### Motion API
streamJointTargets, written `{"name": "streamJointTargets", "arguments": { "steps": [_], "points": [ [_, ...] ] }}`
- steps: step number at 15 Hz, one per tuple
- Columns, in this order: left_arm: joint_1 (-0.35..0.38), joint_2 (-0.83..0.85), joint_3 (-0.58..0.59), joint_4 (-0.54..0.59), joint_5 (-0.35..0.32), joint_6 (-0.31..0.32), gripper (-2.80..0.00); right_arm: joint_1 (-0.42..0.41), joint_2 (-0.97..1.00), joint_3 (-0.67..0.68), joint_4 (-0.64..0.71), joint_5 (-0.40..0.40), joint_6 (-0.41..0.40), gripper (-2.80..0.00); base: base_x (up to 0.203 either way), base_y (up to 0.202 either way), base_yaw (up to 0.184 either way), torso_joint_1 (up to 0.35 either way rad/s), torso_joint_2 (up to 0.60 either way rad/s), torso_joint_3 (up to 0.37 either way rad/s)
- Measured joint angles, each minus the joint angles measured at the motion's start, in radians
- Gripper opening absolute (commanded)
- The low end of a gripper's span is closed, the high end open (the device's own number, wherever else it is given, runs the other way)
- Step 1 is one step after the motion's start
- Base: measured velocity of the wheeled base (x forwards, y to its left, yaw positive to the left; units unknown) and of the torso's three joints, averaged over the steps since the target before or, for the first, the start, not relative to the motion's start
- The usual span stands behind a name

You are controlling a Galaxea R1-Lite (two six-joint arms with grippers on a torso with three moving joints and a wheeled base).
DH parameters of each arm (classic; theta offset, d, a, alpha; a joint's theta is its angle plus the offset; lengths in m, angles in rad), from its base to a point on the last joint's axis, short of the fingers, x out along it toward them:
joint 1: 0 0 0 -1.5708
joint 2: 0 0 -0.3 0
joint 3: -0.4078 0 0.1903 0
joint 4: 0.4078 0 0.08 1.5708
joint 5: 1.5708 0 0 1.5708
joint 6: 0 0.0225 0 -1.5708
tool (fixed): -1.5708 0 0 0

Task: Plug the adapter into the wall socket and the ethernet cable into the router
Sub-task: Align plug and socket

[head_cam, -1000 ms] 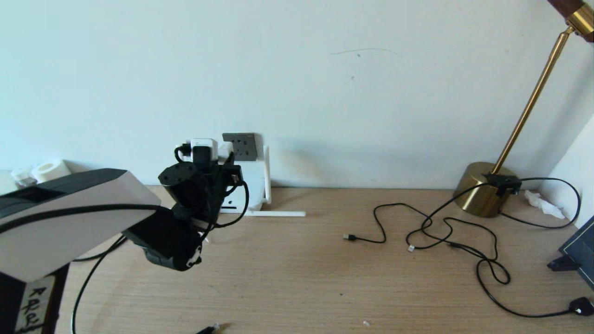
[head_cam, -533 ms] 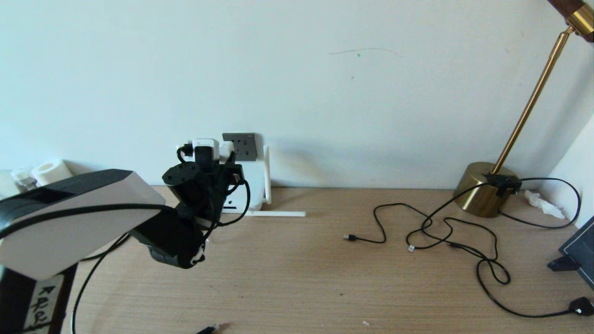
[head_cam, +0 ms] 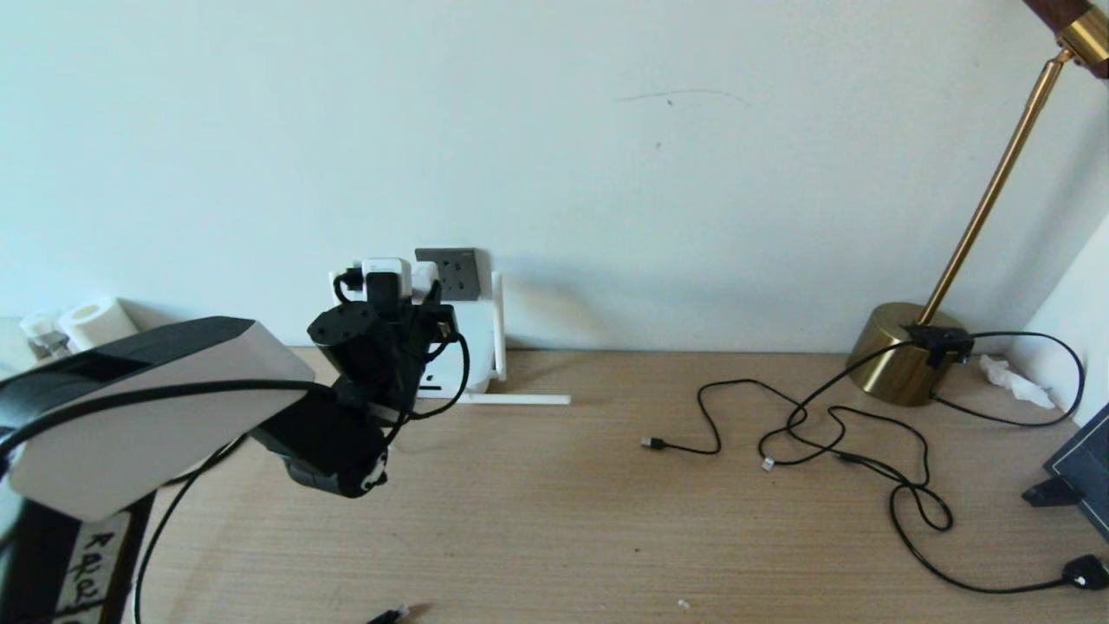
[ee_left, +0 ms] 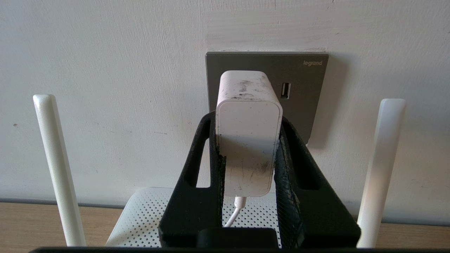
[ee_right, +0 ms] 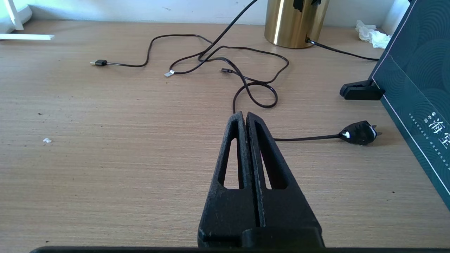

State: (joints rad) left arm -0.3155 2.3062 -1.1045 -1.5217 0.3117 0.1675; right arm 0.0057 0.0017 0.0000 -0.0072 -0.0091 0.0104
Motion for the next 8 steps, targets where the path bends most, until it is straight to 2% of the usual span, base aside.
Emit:
{"name": "streamJointTargets", "arguments": {
  "steps": [8],
  "points": [
    [0.001, 0.023, -0.011, 0.000, -0.003, -0.001, -2.80, 0.000, 0.000, 0.000, 0.000, 0.000, 0.000, -2.80, 0.000, 0.000, 0.000, 0.000, 0.00, 0.000]
  ]
}}
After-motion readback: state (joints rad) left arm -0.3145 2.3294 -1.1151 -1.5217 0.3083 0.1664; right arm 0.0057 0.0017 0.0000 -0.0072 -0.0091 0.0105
